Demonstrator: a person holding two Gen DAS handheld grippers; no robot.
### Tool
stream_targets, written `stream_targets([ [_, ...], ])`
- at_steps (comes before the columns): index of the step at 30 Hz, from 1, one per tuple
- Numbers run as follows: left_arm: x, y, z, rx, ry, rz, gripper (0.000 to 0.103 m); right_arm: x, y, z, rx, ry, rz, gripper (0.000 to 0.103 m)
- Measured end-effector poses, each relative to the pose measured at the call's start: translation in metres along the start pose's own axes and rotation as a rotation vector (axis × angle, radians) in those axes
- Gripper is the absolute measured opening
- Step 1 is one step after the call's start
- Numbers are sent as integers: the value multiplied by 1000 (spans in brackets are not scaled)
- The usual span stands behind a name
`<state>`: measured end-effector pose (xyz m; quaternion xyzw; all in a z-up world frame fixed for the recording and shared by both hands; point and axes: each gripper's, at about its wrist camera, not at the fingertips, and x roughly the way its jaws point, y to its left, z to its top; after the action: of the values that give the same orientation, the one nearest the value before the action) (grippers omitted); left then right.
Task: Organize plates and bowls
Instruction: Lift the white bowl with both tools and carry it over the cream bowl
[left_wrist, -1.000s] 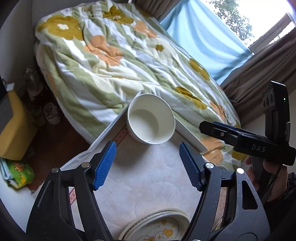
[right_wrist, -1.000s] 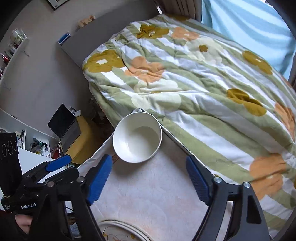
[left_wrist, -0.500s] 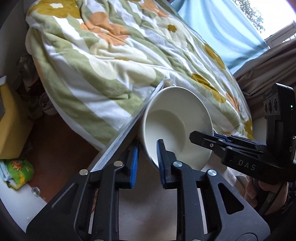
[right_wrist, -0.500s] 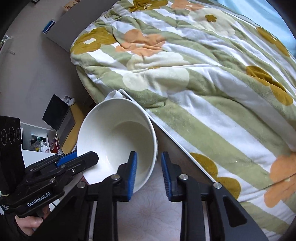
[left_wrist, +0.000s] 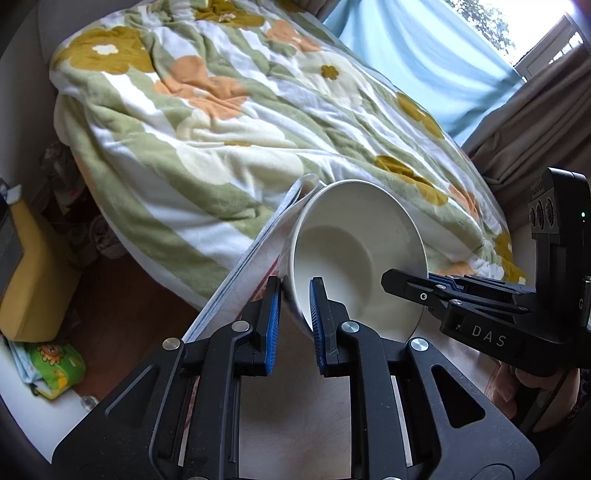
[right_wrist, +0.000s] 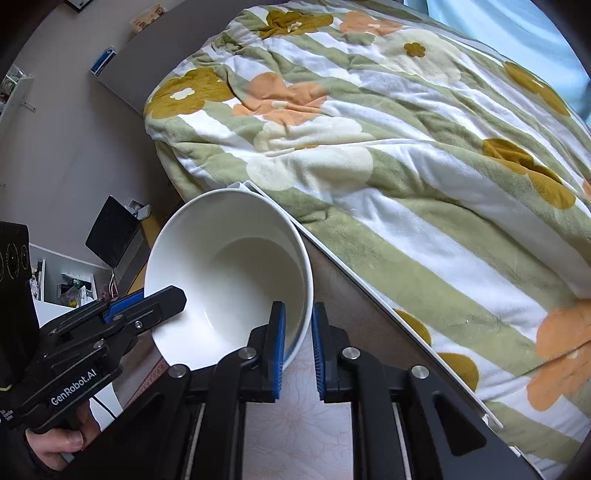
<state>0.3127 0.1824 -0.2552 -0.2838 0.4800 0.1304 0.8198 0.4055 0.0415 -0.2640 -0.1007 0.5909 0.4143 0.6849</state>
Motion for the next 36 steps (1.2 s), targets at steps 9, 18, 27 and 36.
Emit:
stream_targets([
  [9, -70, -53, -28, 100, -82, -24, 14, -79, 8, -41, 41, -144, -7, 13],
  [18, -145, -132, -94, 243, -121, -95, 14, -177, 4, -133, 120, -274, -71, 13],
  [27, -177, -213, -187, 377, -72, -214, 14, -254, -23, -255, 264, -371, -159, 13],
  [36, -157, -277, -275, 509, 71, -283, 14, -284, -64, -366, 443, -377, -229, 13],
])
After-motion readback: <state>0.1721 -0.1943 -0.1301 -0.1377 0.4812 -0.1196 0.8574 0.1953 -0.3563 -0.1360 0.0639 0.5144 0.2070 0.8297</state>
